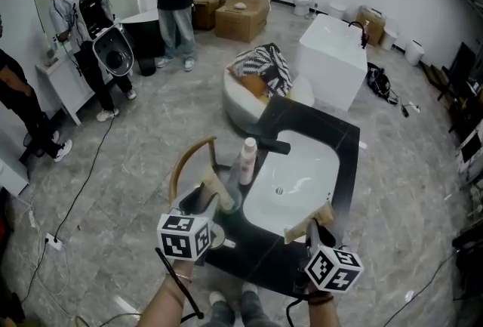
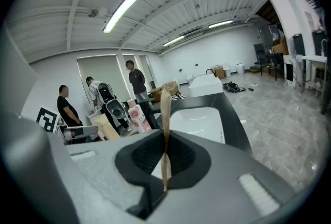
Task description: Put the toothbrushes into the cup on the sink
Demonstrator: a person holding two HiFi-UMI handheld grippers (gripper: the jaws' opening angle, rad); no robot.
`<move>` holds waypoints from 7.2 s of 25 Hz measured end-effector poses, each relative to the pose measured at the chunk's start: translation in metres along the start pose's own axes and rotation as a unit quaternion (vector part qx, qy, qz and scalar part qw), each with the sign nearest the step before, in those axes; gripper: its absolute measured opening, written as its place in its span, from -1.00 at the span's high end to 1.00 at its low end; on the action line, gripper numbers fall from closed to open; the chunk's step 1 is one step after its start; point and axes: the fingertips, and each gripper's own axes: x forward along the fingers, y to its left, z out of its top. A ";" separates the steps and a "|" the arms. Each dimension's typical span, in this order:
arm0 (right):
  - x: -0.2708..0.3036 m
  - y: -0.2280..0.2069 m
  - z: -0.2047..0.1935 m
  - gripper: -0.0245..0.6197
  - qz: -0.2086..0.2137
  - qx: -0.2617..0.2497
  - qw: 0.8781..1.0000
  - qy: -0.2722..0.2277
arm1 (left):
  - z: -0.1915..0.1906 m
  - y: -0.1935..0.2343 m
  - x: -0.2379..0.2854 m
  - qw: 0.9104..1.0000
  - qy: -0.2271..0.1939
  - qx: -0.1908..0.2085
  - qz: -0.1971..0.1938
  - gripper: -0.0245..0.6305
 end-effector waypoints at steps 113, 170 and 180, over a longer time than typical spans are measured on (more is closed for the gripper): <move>0.029 0.224 -0.064 0.90 0.186 -0.083 0.978 0.044 | -0.086 0.143 -0.197 0.977 -0.077 -0.114 0.162 0.90; 0.021 0.130 -0.038 0.63 0.099 -0.054 0.992 0.061 | -0.026 0.065 -0.101 0.994 -0.070 -0.069 0.052 0.90; 0.027 0.118 -0.005 0.89 0.107 -0.048 0.992 0.035 | 0.002 0.052 -0.098 0.993 -0.087 -0.053 0.063 0.90</move>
